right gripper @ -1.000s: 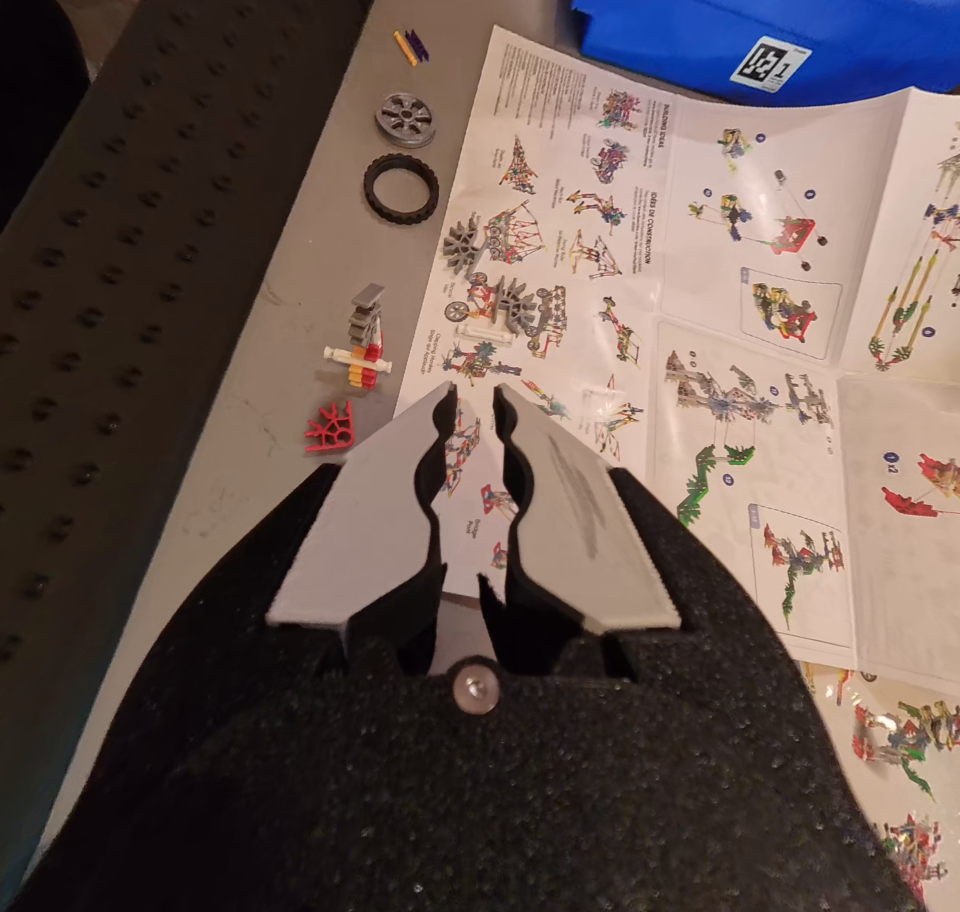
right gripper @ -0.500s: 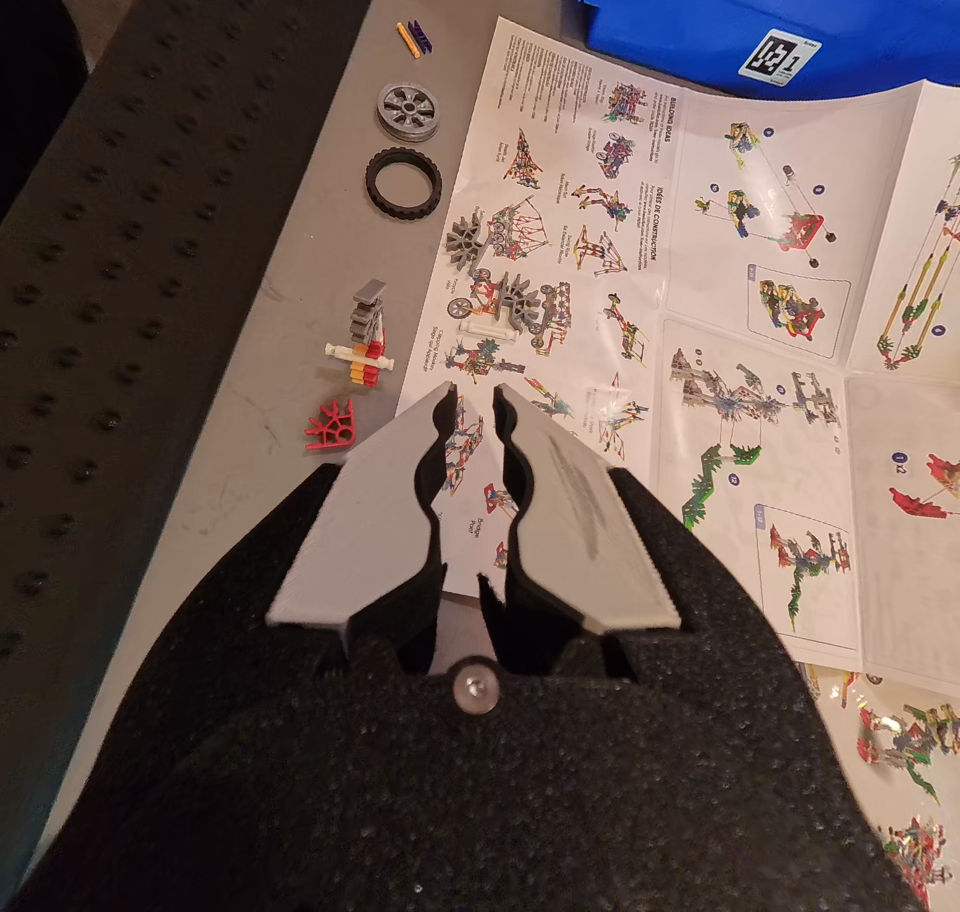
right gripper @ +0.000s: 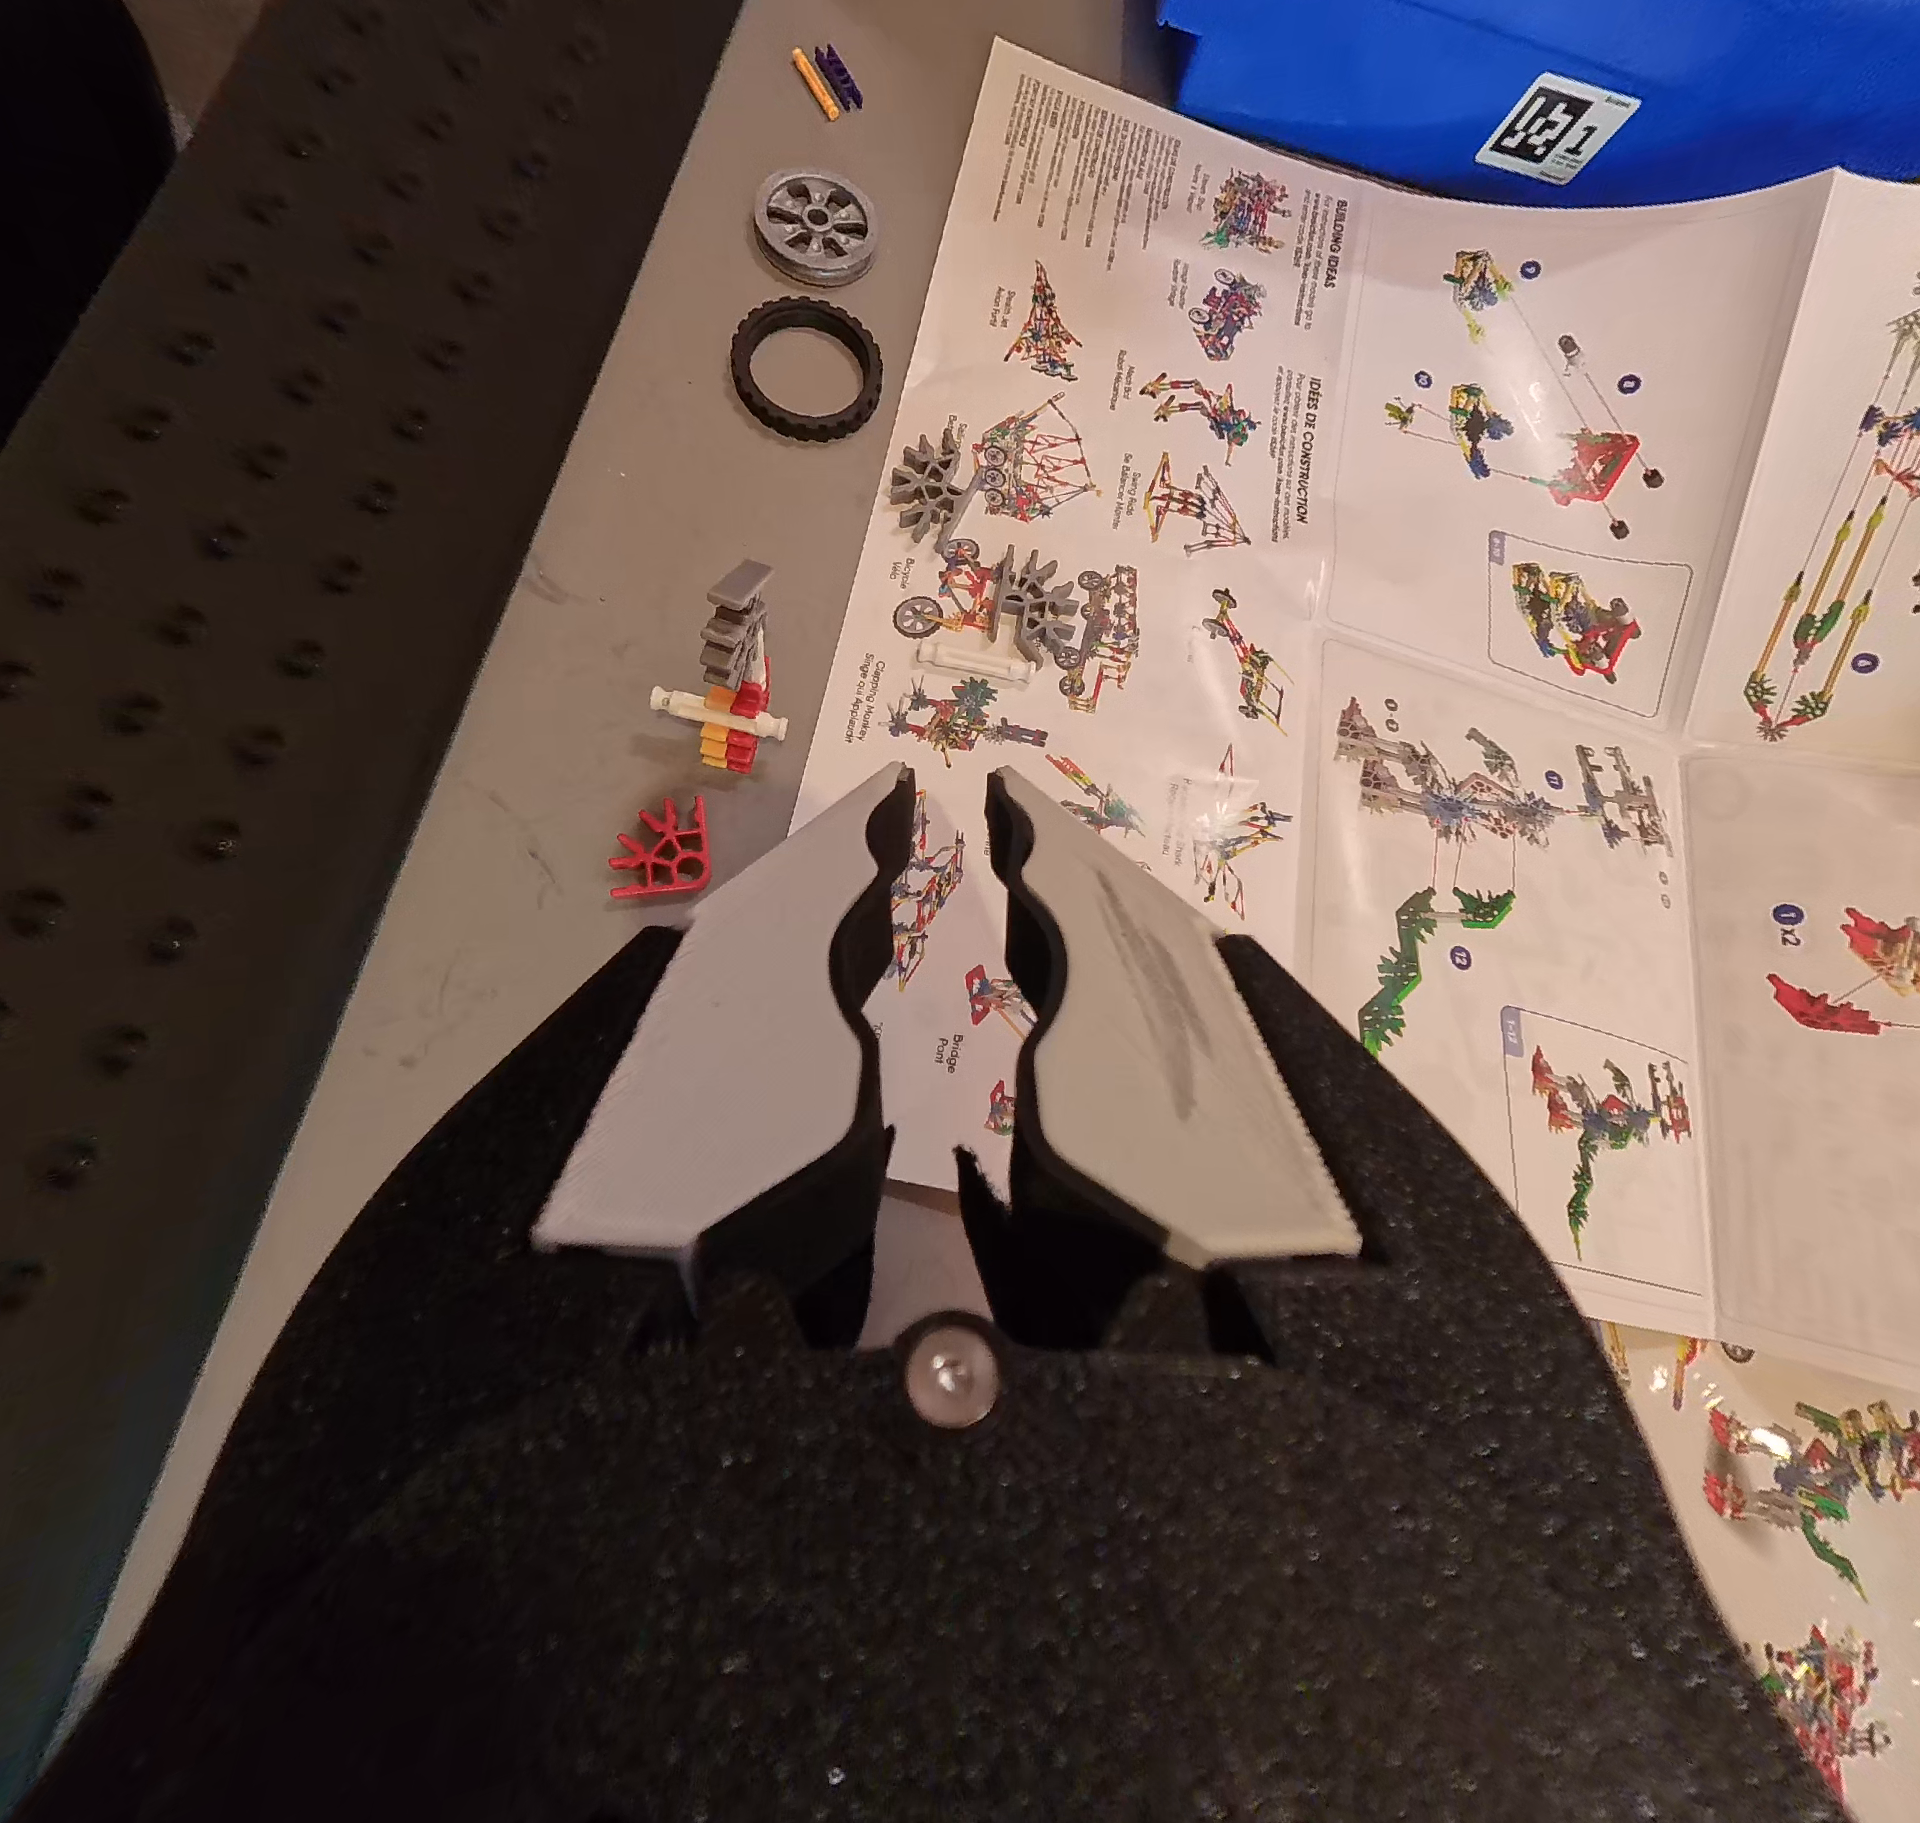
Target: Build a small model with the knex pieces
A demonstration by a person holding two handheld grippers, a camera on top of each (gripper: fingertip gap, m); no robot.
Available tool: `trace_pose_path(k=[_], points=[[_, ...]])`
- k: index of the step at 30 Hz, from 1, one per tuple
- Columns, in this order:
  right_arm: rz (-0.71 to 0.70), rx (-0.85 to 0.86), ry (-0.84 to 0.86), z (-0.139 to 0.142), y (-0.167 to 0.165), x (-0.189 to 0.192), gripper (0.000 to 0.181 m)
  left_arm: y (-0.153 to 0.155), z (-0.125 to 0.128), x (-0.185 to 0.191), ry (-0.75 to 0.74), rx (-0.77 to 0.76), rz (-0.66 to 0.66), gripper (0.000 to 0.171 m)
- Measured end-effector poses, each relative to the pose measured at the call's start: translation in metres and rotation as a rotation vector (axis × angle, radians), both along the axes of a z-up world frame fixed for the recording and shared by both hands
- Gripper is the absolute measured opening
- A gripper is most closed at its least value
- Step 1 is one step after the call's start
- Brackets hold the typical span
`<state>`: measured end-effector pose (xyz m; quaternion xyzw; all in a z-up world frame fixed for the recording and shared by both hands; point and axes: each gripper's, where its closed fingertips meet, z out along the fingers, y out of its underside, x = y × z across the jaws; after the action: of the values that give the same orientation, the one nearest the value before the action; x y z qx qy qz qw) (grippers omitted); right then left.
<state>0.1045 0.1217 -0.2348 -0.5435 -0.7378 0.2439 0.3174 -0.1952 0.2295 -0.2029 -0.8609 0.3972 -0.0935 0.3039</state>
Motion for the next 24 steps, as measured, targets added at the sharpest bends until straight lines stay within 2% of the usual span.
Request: trace_pose_path(k=[17,21,24], points=[[0.001,0.004,0.004,0.001,0.0,0.0,0.013,0.006,0.004,0.005,0.178,0.178,-0.103,0.008],[-0.012,0.025,0.022,0.005,0.003,-0.002,0.013,0.009,0.036,0.018,0.177,0.318,-0.125,0.007],[-0.046,0.077,0.069,0.015,0.01,-0.007,0.013,-0.007,0.059,0.056,0.091,0.373,-0.218,0.007]])
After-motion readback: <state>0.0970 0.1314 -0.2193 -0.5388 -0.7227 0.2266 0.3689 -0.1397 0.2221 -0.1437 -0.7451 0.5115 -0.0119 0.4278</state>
